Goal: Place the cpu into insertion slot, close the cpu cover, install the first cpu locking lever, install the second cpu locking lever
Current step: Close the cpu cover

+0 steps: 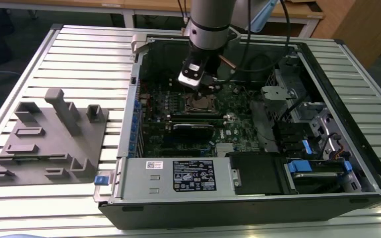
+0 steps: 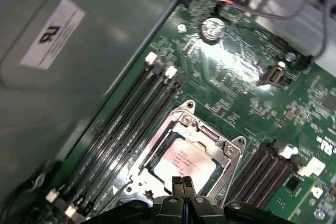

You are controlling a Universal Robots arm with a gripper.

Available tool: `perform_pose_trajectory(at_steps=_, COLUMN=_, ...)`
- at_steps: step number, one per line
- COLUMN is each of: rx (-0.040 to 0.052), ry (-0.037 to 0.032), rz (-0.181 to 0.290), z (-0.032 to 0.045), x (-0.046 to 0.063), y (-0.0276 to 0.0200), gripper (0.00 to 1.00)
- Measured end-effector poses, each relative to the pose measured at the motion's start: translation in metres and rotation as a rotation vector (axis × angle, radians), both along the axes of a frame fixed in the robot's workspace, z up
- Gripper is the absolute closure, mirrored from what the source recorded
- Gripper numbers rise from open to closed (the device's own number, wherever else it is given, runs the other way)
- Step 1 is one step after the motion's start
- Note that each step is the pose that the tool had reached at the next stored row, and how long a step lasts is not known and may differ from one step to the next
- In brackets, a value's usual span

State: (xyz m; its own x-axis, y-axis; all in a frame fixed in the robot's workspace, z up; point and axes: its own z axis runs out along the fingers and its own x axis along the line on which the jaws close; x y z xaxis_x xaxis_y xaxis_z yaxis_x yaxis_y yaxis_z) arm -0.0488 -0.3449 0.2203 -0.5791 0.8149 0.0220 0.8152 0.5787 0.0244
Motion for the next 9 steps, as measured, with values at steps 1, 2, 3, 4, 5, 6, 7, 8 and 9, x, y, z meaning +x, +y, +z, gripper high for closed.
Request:
perform_pose_trajectory(at_steps=1, rx=0.0000, ry=0.0000, rz=0.018, z=-0.0002, x=0.0000, y=0.0000, gripper=0.90)
perform_pose_trajectory(at_steps=2, rx=0.0000, ry=0.0000, rz=0.036, z=-0.0004, x=0.0000, y=0.0000, gripper=0.90)
perform_pose_trajectory(at_steps=3, rx=0.0000, ry=0.0000, rz=0.054, z=-0.0006, x=0.0000, y=0.0000, gripper=0.90)
perform_pose_trajectory(at_steps=4, rx=0.0000, ry=0.0000, rz=0.074, z=-0.0008, x=0.0000, y=0.0000, gripper=0.90)
perform_pose_trajectory(at_steps=5, rx=0.0000, ry=0.0000, rz=0.092, z=-0.0009, x=0.0000, y=0.0000, gripper=0.90)
perform_pose_trajectory(at_steps=6, rx=0.0000, ry=0.0000, rz=0.110, z=-0.0011, x=0.0000, y=0.0000, gripper=0.90)
perform_pose_trajectory(at_steps=7, rx=0.0000, ry=0.0000, rz=0.128, z=-0.0013, x=0.0000, y=0.0000, gripper=0.90)
perform_pose_trajectory(at_steps=8, rx=0.0000, ry=0.0000, rz=0.146, z=-0.0015, x=0.0000, y=0.0000, gripper=0.90)
perform_pose_trajectory(at_steps=9, rx=-0.0001, ry=0.0000, rz=0.164, z=-0.0016, x=0.0000, y=0.0000, gripper=0.90)
